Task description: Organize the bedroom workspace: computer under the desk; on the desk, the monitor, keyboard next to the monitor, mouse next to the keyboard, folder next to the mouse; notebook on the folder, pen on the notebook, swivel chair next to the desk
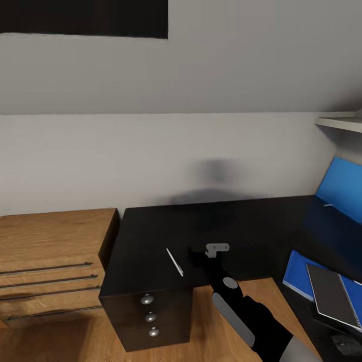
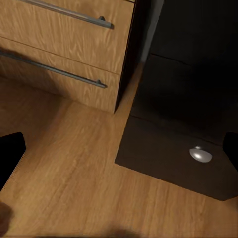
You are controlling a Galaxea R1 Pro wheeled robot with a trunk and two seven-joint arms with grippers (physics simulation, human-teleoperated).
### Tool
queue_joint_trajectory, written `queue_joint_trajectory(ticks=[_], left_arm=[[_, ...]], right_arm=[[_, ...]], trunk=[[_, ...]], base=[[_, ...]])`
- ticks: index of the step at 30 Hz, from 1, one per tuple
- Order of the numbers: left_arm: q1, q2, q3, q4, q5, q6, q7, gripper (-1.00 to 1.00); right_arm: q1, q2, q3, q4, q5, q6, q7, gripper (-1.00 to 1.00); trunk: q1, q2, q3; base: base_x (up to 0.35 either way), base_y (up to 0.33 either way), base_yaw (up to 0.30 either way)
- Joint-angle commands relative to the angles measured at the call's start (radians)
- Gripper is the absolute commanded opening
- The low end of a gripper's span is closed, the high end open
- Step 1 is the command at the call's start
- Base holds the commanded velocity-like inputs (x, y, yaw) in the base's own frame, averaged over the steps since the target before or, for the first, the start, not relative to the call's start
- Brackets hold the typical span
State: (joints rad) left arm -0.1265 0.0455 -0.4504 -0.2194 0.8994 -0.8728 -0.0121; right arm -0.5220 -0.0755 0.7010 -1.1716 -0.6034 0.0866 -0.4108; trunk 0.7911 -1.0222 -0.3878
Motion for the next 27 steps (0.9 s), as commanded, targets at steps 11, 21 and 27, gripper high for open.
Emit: queue_joint_trajectory(ticks=[11, 21, 27], left_arm=[[-0.001, 0.001, -0.008, 0.0, 0.01, -0.003, -0.001, 1.0], [-0.001, -0.002, -0.01, 0.0, 0.01, -0.004, -0.001, 1.0], [-0.001, -0.007, -0.01, 0.0, 0.01, -0.004, 0.0, 1.0]], right_arm=[[-0.001, -0.001, 0.003, -0.002, -0.004, 0.005, -0.005, 1.0], [-0.001, -0.005, 0.012, -0.001, 0.0, 0.005, -0.002, 1.0], [-0.001, -0.001, 0.069, 0.045, 0.01, 0.013, -0.007, 1.0]], trunk=[[0.0, -0.001, -0.01], [0.0, -0.001, -0.014], [0.0, -0.001, -0.015]], base=[[0.0, 0.0, 0.245], [0.0, 0.0, 0.094], [0.0, 0.0, 0.007]])
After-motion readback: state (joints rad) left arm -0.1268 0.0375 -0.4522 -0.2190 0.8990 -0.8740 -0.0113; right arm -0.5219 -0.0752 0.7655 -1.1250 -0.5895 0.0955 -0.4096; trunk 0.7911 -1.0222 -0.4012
